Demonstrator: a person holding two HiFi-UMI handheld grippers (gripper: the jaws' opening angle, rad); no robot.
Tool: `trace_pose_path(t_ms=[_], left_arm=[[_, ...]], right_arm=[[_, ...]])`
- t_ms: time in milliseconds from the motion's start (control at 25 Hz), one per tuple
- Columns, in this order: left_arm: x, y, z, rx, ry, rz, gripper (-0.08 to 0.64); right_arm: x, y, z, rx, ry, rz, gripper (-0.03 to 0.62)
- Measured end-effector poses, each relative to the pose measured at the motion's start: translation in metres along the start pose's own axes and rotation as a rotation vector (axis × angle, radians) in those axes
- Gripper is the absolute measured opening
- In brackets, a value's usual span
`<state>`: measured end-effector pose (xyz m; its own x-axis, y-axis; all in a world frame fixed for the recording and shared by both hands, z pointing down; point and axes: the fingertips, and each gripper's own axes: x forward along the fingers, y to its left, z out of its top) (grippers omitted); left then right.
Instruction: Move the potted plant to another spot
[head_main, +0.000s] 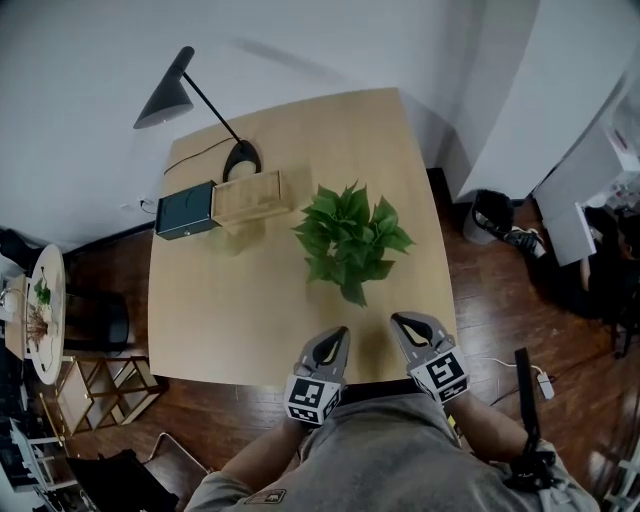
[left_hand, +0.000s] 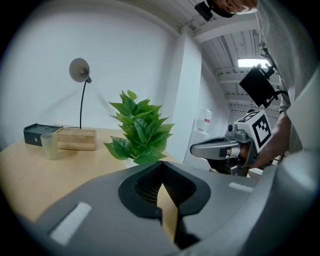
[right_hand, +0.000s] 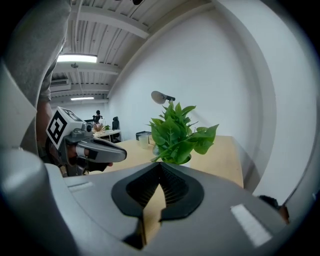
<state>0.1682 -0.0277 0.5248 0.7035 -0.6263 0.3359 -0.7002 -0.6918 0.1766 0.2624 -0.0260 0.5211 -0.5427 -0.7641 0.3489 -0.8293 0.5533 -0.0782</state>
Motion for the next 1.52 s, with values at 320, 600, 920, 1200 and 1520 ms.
trace_pose_path(t_ms=[320, 600, 920, 1200, 1520], left_arm=[[0.014, 0.023, -0.007, -0.005, 0.031, -0.032, 0.005], [0.033, 0.041, -0.023, -0.02, 0.08, -0.016, 0.005], [0.063, 0.07, -0.053, -0.025, 0.147, 0.016, 0.005], [0.075, 0.085, -0.065, -0.025, 0.168, 0.034, 0.005], [0.084, 0.091, -0.061, 0.07, 0.145, 0.038, 0.005]], right_arm=[[0.017, -0.009, -0.007, 0.025, 0.03, -0.056, 0.006], [0.036, -0.026, -0.023, 0.022, 0.077, -0.056, 0.006], [0.068, -0.044, -0.05, 0.023, 0.139, -0.029, 0.006], [0.08, -0.05, -0.067, 0.029, 0.177, -0.011, 0.006], [0.085, -0.052, -0.078, 0.0, 0.205, 0.012, 0.006]])
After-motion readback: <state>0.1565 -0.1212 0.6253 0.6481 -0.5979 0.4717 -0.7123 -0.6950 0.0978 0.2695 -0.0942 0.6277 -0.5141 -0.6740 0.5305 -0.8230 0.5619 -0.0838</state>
